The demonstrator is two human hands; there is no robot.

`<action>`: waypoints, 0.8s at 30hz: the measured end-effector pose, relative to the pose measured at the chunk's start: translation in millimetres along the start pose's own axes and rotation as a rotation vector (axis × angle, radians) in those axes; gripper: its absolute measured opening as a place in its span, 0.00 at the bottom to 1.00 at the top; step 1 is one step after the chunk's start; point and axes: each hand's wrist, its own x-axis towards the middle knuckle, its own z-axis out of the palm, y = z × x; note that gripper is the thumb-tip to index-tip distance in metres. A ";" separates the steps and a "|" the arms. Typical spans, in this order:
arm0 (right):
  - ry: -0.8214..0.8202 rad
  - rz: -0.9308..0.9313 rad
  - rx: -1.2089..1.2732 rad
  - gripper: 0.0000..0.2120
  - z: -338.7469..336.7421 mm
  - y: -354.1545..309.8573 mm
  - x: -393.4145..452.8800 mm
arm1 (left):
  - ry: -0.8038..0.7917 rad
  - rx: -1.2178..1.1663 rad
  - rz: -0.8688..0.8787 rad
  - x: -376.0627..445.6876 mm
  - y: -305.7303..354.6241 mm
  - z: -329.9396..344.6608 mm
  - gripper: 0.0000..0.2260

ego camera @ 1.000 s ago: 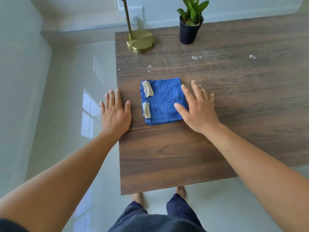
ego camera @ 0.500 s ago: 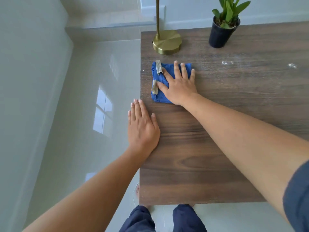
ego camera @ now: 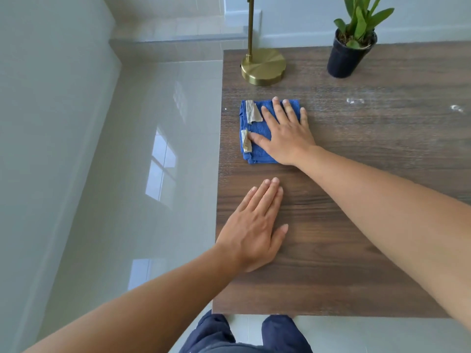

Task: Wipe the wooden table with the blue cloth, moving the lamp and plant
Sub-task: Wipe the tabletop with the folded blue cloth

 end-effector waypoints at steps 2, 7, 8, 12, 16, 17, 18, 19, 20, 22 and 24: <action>-0.010 0.077 -0.007 0.47 -4.4 -8.8 14.6 | -0.014 0.029 -0.014 2.4 -0.2 -1.2 0.31; -0.037 -0.148 -0.067 0.56 2.1 -50.9 0.7 | 0.010 -0.027 -0.040 -15.7 2.0 -1.2 0.31; -0.036 -0.215 -0.072 0.57 6.8 -54.7 -7.4 | 0.040 -0.036 -0.090 -25.4 0.7 -0.2 0.31; -0.020 -0.129 -0.008 0.56 3.7 -57.9 3.4 | 0.127 -0.093 -0.440 -53.3 -1.0 5.4 0.32; 0.000 -0.108 -0.033 0.57 4.7 -67.0 -1.2 | 0.164 -0.136 -0.480 -55.0 5.1 7.9 0.32; 0.005 -0.163 -0.053 0.57 10.1 -67.1 -11.8 | 0.168 -0.143 -0.486 -55.2 5.2 7.8 0.32; 0.009 -0.203 -0.065 0.57 15.0 -66.8 -20.6 | 0.176 -0.153 -0.501 -56.0 5.1 7.1 0.32; 0.008 -0.216 -0.065 0.56 17.5 -67.1 -22.3 | 0.186 -0.164 -0.520 -56.3 4.8 7.1 0.32; 0.003 -0.199 -0.047 0.55 16.5 -69.8 -17.8 | 0.196 -0.169 -0.530 -56.1 4.4 7.5 0.32; -0.007 -0.088 -0.026 0.53 8.7 -77.2 0.0 | 0.206 -0.157 -0.533 -55.5 5.1 8.6 0.32; -0.014 -0.011 -0.033 0.53 3.8 -82.7 11.4 | 0.216 -0.168 -0.591 -57.1 5.7 8.9 0.33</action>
